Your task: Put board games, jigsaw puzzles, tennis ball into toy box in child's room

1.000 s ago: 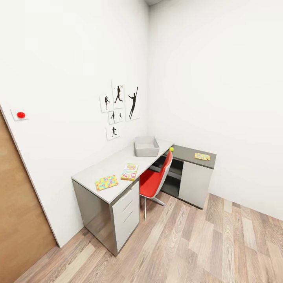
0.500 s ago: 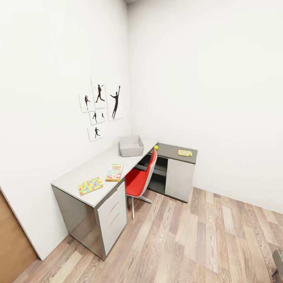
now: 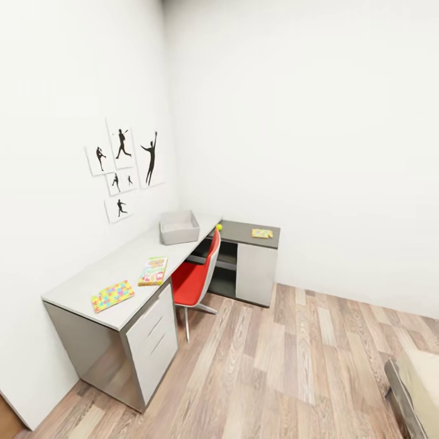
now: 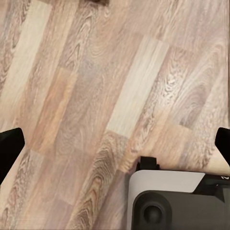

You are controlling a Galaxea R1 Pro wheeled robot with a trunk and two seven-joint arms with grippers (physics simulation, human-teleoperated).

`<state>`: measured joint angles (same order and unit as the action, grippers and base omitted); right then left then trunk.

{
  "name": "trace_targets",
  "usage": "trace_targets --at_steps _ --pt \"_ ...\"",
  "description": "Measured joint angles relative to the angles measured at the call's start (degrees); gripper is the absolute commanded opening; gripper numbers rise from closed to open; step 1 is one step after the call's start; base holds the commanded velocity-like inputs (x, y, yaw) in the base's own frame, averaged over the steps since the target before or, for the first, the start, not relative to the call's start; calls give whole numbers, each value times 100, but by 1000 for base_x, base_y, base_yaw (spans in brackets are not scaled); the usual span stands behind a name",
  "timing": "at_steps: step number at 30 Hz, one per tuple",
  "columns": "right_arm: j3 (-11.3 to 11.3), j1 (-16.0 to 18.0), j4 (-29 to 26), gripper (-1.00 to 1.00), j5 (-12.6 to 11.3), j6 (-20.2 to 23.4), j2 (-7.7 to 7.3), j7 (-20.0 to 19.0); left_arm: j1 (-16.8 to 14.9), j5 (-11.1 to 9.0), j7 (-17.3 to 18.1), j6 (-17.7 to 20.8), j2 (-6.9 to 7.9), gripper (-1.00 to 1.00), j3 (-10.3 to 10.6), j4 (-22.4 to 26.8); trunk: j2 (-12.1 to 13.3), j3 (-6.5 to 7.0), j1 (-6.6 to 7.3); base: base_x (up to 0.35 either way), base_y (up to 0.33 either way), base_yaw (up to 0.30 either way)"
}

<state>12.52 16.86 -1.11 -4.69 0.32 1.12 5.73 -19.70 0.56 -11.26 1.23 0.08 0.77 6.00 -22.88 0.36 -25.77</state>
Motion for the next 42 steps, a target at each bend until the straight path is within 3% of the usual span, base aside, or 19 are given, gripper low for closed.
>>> trace_targets --at_steps 42 --pt "7 -1 0 100 -6 0 -6 0 1 -20 -2 -20 0 100 -14 3 3 -87 0 0 0 -274"
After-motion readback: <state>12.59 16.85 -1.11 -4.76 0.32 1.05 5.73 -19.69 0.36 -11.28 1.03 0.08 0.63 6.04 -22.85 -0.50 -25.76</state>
